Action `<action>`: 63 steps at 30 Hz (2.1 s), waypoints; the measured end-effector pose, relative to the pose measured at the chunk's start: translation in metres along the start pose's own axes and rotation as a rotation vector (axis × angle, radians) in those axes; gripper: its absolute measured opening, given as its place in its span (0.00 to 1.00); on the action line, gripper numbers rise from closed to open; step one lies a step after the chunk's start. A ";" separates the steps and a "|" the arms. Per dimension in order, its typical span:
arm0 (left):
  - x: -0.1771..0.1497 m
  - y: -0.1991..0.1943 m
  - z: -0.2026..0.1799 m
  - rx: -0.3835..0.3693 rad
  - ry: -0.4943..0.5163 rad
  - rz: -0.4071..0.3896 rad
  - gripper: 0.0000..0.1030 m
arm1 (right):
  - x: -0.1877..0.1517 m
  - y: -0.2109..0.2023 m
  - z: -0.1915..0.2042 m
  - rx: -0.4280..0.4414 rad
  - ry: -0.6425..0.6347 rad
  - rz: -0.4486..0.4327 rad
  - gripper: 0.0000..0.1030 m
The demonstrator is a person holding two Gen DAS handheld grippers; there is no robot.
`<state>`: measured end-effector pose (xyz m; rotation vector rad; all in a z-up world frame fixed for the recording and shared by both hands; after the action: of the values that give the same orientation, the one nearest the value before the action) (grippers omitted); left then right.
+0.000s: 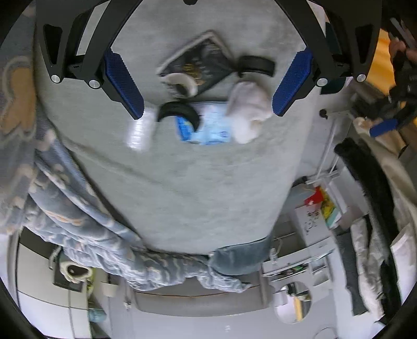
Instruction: Collect trash
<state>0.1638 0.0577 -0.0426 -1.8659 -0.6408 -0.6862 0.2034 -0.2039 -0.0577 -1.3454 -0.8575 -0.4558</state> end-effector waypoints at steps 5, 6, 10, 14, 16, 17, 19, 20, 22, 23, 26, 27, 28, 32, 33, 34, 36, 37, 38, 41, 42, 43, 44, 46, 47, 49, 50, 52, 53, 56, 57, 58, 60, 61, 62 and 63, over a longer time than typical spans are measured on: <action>-0.012 0.021 -0.030 -0.043 0.038 0.052 0.88 | -0.002 0.003 -0.028 0.048 0.082 0.018 0.97; -0.015 0.026 -0.035 -0.050 0.040 0.066 0.88 | -0.003 0.003 -0.032 0.059 0.085 0.013 0.97; -0.029 0.046 -0.053 -0.102 0.011 0.145 0.86 | -0.002 0.000 -0.045 0.083 0.088 -0.027 0.97; -0.036 0.061 -0.066 -0.099 0.012 0.175 0.77 | 0.000 0.001 -0.052 0.089 0.089 -0.032 0.97; -0.039 0.069 -0.068 -0.102 -0.002 0.199 0.71 | 0.000 0.005 -0.057 0.101 0.096 -0.012 0.97; -0.040 0.072 -0.069 -0.106 -0.011 0.214 0.68 | -0.001 0.009 -0.059 0.107 0.102 0.002 0.96; -0.043 0.080 -0.071 -0.106 -0.026 0.244 0.66 | -0.002 0.013 -0.064 0.104 0.096 0.018 0.86; -0.044 0.082 -0.071 -0.107 -0.028 0.250 0.63 | -0.001 0.014 -0.065 0.100 0.095 0.024 0.83; -0.045 0.088 -0.073 -0.102 -0.032 0.257 0.59 | -0.002 0.018 -0.069 0.102 0.103 0.032 0.77; -0.045 0.089 -0.073 -0.101 -0.033 0.258 0.58 | -0.002 0.020 -0.072 0.108 0.110 0.038 0.76; -0.050 0.095 -0.077 -0.105 -0.027 0.285 0.52 | -0.002 0.024 -0.075 0.113 0.115 0.048 0.70; -0.051 0.096 -0.078 -0.103 -0.022 0.289 0.52 | -0.002 0.025 -0.076 0.114 0.115 0.050 0.69; -0.050 0.097 -0.079 -0.104 -0.022 0.290 0.51 | -0.002 0.026 -0.078 0.115 0.117 0.052 0.69; -0.044 0.102 -0.078 -0.117 -0.055 0.289 0.41 | -0.001 0.034 -0.083 0.108 0.126 0.070 0.68; -0.044 0.104 -0.078 -0.120 -0.061 0.291 0.39 | -0.002 0.036 -0.085 0.108 0.130 0.075 0.68; -0.043 0.105 -0.079 -0.125 -0.066 0.296 0.36 | -0.002 0.039 -0.087 0.109 0.139 0.082 0.68; -0.043 0.108 -0.084 -0.137 -0.061 0.302 0.32 | -0.003 0.043 -0.091 0.118 0.153 0.091 0.68; -0.043 0.107 -0.085 -0.142 -0.053 0.303 0.29 | -0.003 0.045 -0.093 0.122 0.162 0.095 0.68; -0.043 0.107 -0.087 -0.144 -0.046 0.302 0.26 | -0.003 0.046 -0.095 0.125 0.170 0.099 0.68; -0.042 0.109 -0.092 -0.147 -0.027 0.300 0.17 | -0.003 0.050 -0.100 0.140 0.195 0.107 0.68; -0.042 0.111 -0.093 -0.147 -0.023 0.302 0.15 | -0.004 0.052 -0.100 0.146 0.197 0.116 0.68; -0.042 0.112 -0.094 -0.142 -0.015 0.303 0.14 | -0.005 0.055 -0.100 0.147 0.198 0.124 0.68; -0.042 0.113 -0.094 -0.140 -0.011 0.303 0.14 | -0.005 0.056 -0.101 0.148 0.202 0.128 0.68; -0.042 0.114 -0.095 -0.132 -0.001 0.305 0.13 | -0.005 0.059 -0.102 0.163 0.221 0.133 0.68; -0.042 0.115 -0.095 -0.131 0.002 0.306 0.13 | -0.005 0.059 -0.103 0.166 0.228 0.132 0.68; -0.041 0.115 -0.095 -0.130 0.008 0.304 0.12 | -0.005 0.060 -0.106 0.163 0.246 0.131 0.68; -0.041 0.115 -0.095 -0.129 0.011 0.303 0.12 | -0.005 0.060 -0.105 0.159 0.249 0.133 0.68; -0.041 0.115 -0.096 -0.128 0.017 0.300 0.11 | -0.005 0.061 -0.103 0.147 0.244 0.142 0.68; -0.041 0.114 -0.096 -0.127 0.024 0.299 0.11 | -0.005 0.061 -0.102 0.144 0.242 0.144 0.68; -0.041 0.112 -0.096 -0.125 0.039 0.294 0.10 | -0.004 0.062 -0.100 0.135 0.246 0.151 0.68; -0.041 0.111 -0.096 -0.128 0.040 0.293 0.10 | -0.003 0.063 -0.099 0.131 0.247 0.153 0.67; -0.041 0.109 -0.095 -0.131 0.042 0.290 0.10 | -0.002 0.064 -0.097 0.128 0.243 0.154 0.66; -0.040 0.107 -0.093 -0.131 0.048 0.284 0.09 | 0.000 0.066 -0.095 0.112 0.231 0.162 0.64; -0.040 0.106 -0.091 -0.132 0.050 0.282 0.09 | 0.000 0.068 -0.093 0.104 0.226 0.167 0.62; -0.039 0.105 -0.090 -0.134 0.052 0.278 0.09 | -0.001 0.070 -0.093 0.101 0.226 0.174 0.61; -0.038 0.104 -0.088 -0.136 0.052 0.276 0.09 | -0.001 0.072 -0.093 0.099 0.228 0.180 0.59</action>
<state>0.1941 -0.0658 -0.1050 -2.0066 -0.2998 -0.6059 0.2803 -0.2790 -0.1047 -1.2396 -0.5585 -0.4112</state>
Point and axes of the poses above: each gripper's, at about its wrist camera, not at the fingertips, and y roughly the way its jaws point, z to its left, x to its top, the point moved 3 cm from there along y, roughly the way its jaws point, and after that the axes turned 11 degrees about -y, right-handed, at the moved point
